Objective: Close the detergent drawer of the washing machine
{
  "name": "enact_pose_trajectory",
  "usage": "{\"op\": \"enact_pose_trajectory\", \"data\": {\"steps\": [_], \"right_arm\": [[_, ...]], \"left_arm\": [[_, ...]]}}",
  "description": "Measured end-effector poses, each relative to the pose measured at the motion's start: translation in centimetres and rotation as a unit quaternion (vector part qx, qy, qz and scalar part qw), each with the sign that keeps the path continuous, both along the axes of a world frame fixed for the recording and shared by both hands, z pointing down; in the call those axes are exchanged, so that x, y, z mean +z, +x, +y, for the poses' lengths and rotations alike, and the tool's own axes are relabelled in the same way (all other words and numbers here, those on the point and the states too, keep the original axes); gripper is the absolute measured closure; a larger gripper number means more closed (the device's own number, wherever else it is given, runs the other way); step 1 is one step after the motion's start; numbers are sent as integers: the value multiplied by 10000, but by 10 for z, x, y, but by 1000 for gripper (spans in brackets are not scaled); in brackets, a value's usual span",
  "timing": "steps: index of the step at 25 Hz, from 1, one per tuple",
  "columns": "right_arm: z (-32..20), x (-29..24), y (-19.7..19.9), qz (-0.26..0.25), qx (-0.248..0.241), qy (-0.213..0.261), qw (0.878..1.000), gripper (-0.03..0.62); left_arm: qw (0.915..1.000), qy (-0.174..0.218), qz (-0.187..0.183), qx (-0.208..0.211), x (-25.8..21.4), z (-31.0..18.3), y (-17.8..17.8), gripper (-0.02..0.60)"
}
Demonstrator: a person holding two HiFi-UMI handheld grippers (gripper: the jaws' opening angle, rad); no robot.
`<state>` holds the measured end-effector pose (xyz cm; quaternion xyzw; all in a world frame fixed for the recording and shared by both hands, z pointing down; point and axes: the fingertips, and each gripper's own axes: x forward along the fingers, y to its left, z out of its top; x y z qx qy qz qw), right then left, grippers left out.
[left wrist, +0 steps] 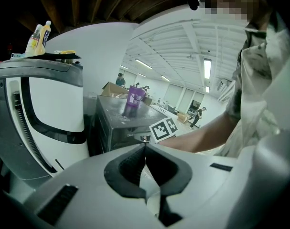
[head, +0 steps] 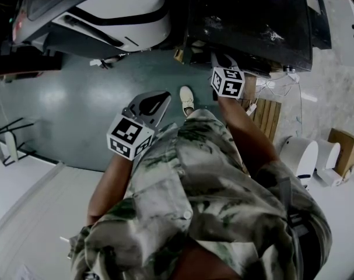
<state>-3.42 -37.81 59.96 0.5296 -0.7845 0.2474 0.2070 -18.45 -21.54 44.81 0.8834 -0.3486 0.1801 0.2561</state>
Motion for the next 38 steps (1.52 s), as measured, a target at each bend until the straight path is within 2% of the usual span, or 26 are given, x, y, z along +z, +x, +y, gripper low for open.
{"op": "enact_pose_trajectory", "data": {"steps": [11, 20, 28, 38], "right_arm": [[86, -24, -12, -12, -482, 153, 9987, 566], [182, -68, -28, -325, -1002, 296, 9940, 572], [271, -117, -50, -601, -1718, 361, 9826, 572], [356, -159, -60, -655, -2325, 487, 9692, 572]], "left_arm": [[9998, 175, 73, -68, -8, 68, -6, 557], [9991, 318, 175, -206, -18, 132, -16, 557], [9980, 416, 267, -384, -28, 183, -32, 557], [9967, 461, 341, -575, -36, 238, -45, 557]]}}
